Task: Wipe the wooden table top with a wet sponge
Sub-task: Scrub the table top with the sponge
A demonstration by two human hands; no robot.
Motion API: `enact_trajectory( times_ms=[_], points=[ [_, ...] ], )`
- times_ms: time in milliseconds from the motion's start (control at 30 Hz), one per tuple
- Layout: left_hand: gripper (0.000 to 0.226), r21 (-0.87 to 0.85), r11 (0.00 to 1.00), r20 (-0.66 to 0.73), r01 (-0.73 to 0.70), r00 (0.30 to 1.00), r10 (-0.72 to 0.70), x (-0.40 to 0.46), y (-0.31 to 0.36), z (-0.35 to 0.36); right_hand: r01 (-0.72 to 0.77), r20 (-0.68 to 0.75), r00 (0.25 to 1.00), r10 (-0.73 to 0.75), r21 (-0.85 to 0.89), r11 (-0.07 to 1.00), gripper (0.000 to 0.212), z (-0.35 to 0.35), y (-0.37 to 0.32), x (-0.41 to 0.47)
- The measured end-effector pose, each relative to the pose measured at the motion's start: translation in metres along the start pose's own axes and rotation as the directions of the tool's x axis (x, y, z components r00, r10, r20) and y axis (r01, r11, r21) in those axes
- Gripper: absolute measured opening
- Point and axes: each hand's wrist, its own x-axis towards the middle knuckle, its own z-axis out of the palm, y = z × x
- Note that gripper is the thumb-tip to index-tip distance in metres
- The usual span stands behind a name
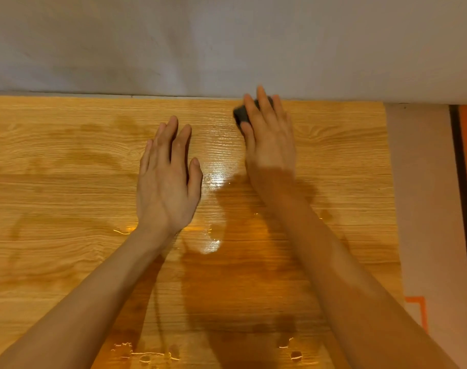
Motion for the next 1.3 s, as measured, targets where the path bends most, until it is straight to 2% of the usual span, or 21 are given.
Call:
enact_trajectory(
  times_ms=[100,167,200,267,333,367,433,467,533,633,667,733,800,867,900,933,967,1033,1133,1200,1300],
  points=[
    [0.053,-0.007,1.000,0.004,-0.002,1.000,0.002,-0.002,0.000,0.000,0.044,0.021,0.999,-0.044,-0.008,0.999,0.044,-0.004,0.005,0.012],
    [0.053,-0.017,1.000,0.006,-0.001,1.000,0.001,-0.003,0.000,0.000,0.017,-0.079,0.997,-0.018,-0.014,1.000,0.042,-0.016,0.034,-0.007],
    [0.053,-0.020,1.000,0.006,-0.001,1.000,0.001,-0.003,0.000,0.000,-0.030,-0.159,0.987,0.030,0.002,1.000,0.042,-0.024,0.052,-0.020],
    [0.053,-0.020,1.000,0.007,-0.003,1.000,0.003,-0.004,0.001,-0.001,-0.189,-0.232,0.953,0.197,0.053,0.980,0.043,-0.038,0.081,-0.042],
    [0.053,-0.013,1.000,0.010,-0.005,1.000,0.005,-0.004,0.001,-0.002,-0.302,-0.299,0.899,0.319,0.105,0.948,0.045,-0.037,0.084,-0.047],
    [0.053,-0.010,1.000,0.013,-0.006,1.000,0.006,-0.003,0.001,-0.002,-0.337,-0.335,0.877,0.343,0.078,0.938,0.045,-0.031,0.072,-0.047],
    [0.053,-0.007,1.000,0.013,-0.008,1.000,0.008,-0.002,0.000,-0.002,-0.290,-0.377,0.893,0.246,-0.061,0.955,0.045,-0.006,0.036,-0.051],
    [0.052,-0.006,1.000,0.009,-0.010,1.000,0.010,0.000,-0.001,-0.001,-0.201,-0.354,0.924,0.146,-0.122,0.972,0.046,0.010,0.016,-0.054],
    [0.051,-0.003,1.000,0.002,-0.018,1.000,0.018,0.000,-0.001,-0.001,-0.088,-0.262,0.964,0.042,-0.169,0.982,0.048,0.033,-0.016,-0.063],
    [0.051,-0.005,1.000,-0.004,-0.030,1.000,0.030,-0.003,-0.001,0.001,0.049,-0.153,0.984,-0.087,-0.236,0.970,0.050,0.022,-0.002,-0.068],
    [0.052,-0.010,0.999,-0.004,-0.032,0.999,0.032,-0.004,0.000,0.001,0.038,-0.159,0.985,-0.069,-0.193,0.980,0.051,0.010,0.016,-0.072],
    [0.052,-0.020,0.999,-0.005,-0.028,1.000,0.028,-0.003,0.000,0.000,-0.105,-0.257,0.963,0.083,-0.073,0.992,0.046,-0.018,0.060,-0.082],
    [0.052,-0.020,1.000,0.000,-0.023,1.000,0.023,-0.003,0.000,0.000,-0.298,-0.307,0.903,0.301,0.059,0.953,0.046,-0.041,0.094,-0.094],
    [0.052,-0.018,1.000,0.002,-0.022,1.000,0.022,-0.001,0.000,-0.001,-0.380,-0.373,0.837,0.400,0.130,0.916,0.047,-0.039,0.084,-0.091],
    [0.052,-0.019,1.000,0.002,-0.022,1.000,0.022,-0.001,0.000,-0.001,-0.392,-0.390,0.828,0.402,0.109,0.913,0.049,-0.030,0.067,-0.089],
    [0.052,-0.018,1.000,0.001,-0.022,1.000,0.022,-0.001,0.000,-0.001,-0.371,-0.386,0.850,0.360,0.049,0.928,0.052,-0.016,0.043,-0.090],
    [0.051,-0.014,1.000,-0.004,-0.022,1.000,0.022,0.000,-0.001,-0.001,-0.295,-0.332,0.902,0.274,-0.013,0.955,0.054,-0.002,0.016,-0.092],
    [0.051,-0.003,1.000,-0.012,-0.025,1.000,0.025,0.000,-0.001,0.000,-0.162,-0.270,0.949,0.165,0.032,0.986,0.052,0.024,-0.022,-0.103],
    [0.051,-0.004,1.000,-0.011,-0.027,1.000,0.027,-0.003,0.001,0.001,-0.023,-0.188,0.982,0.013,-0.051,0.998,0.049,0.020,-0.011,-0.113],
    [0.051,-0.013,0.999,-0.011,-0.031,0.999,0.031,-0.004,0.002,0.001,-0.091,-0.220,0.974,0.062,-0.124,0.988,0.047,-0.003,0.032,-0.119],
    [0.051,-0.017,0.999,-0.014,-0.034,0.999,0.034,-0.003,0.002,0.000,-0.335,-0.319,0.890,0.327,0.031,0.942,0.045,-0.043,0.096,-0.131]
  ],
)
